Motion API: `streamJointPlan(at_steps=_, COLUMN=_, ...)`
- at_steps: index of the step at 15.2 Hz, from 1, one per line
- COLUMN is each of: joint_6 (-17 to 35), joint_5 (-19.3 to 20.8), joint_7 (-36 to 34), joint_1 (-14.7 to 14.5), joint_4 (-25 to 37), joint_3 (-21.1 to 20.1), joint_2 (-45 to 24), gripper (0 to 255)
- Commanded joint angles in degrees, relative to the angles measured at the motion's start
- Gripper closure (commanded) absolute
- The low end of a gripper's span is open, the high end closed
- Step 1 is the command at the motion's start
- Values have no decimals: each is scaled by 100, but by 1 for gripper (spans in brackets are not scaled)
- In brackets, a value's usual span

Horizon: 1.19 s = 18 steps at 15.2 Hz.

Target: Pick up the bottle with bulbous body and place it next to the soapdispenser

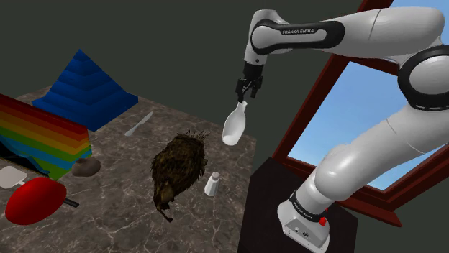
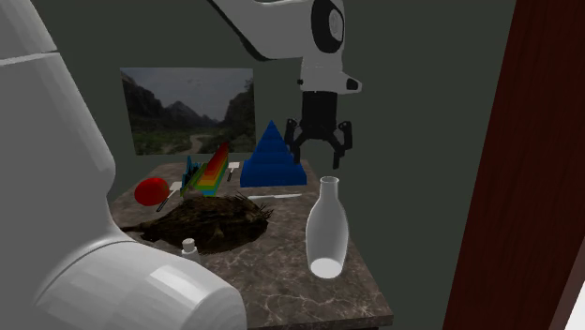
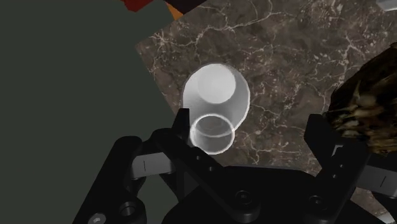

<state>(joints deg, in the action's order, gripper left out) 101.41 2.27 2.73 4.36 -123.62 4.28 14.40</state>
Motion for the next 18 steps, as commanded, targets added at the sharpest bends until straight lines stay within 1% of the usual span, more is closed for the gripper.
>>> streamJointPlan(at_steps=1, joint_6=169, joint_5=30, joint_7=99, joint_1=30, joint_4=274, joint_3=57, joint_2=-455, gripper=0)
streamJointPlan(at_steps=4, joint_6=328, joint_5=58, joint_7=251, joint_1=89, joint_4=650, joint_3=140, joint_2=-1010, gripper=0)
streamJointPlan(at_steps=12, joint_6=912, joint_5=65, joint_7=250, joint_1=102, joint_4=132, joint_3=154, joint_2=-1077, gripper=0)
streamJointPlan(at_steps=18, joint_6=912, joint_5=65, joint_7=250, joint_1=102, joint_4=134, joint_3=154, joint_2=-1078, gripper=0)
